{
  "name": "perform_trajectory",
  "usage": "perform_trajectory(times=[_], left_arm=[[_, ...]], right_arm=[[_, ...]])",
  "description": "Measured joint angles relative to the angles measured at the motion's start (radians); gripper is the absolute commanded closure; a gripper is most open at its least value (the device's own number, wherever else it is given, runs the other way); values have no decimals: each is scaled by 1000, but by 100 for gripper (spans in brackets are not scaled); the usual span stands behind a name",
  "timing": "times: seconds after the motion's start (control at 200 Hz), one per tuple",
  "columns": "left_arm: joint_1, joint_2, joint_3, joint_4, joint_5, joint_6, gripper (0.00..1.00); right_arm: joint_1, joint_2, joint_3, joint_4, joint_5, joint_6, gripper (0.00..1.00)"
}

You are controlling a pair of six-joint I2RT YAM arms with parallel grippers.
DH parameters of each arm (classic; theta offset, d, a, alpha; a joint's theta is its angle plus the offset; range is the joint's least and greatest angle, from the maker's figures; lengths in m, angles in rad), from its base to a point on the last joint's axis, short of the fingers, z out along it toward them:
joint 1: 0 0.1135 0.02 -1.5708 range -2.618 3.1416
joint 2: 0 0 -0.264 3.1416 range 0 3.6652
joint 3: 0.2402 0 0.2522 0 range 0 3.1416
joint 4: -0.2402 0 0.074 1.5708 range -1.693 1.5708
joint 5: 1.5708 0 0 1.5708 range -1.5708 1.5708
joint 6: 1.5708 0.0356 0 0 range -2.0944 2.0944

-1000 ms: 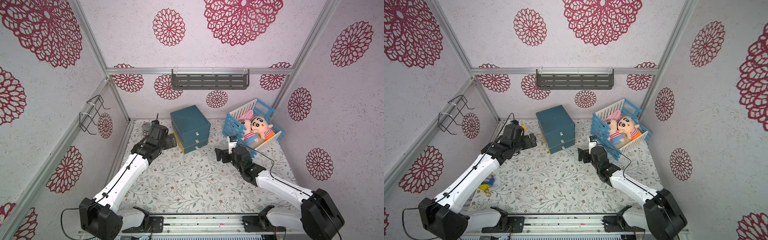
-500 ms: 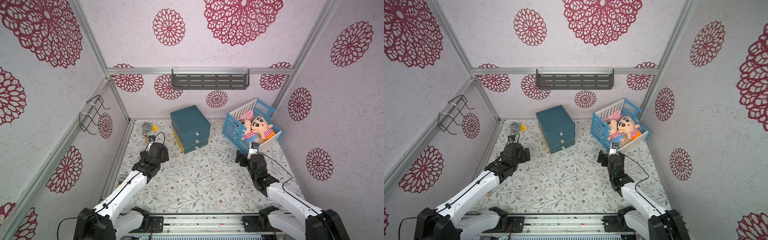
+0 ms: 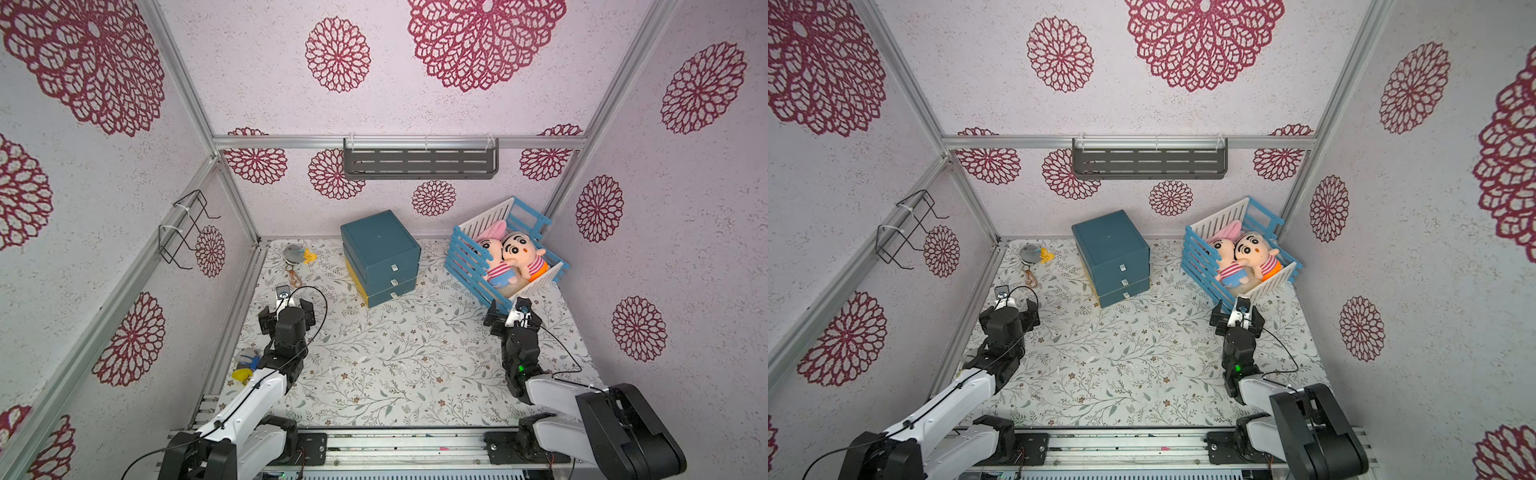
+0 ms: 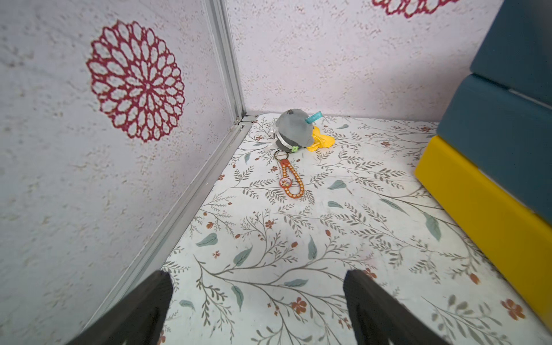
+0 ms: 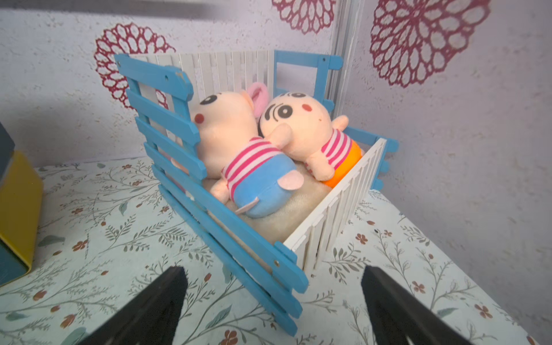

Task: Place the transparent tape into the drawer according to color
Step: Reset both arms

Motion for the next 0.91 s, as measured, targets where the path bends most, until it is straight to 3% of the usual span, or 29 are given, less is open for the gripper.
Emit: perform_trajectory(times=[0.215, 0.405, 0.581, 0.906], left_arm=[[108, 253, -16, 293, 115, 41, 3], [158, 406, 7, 422, 202, 53, 3], [221, 455, 23, 491, 266, 25, 3], [227, 470, 23, 523, 301, 10, 3]], right_arm=[[-40, 158, -15, 248, -42, -8, 1], [-42, 264, -23, 362, -98, -23, 1], [-42, 284, -22, 404, -110, -25, 1], [-42, 284, -27, 457, -117, -30, 1]])
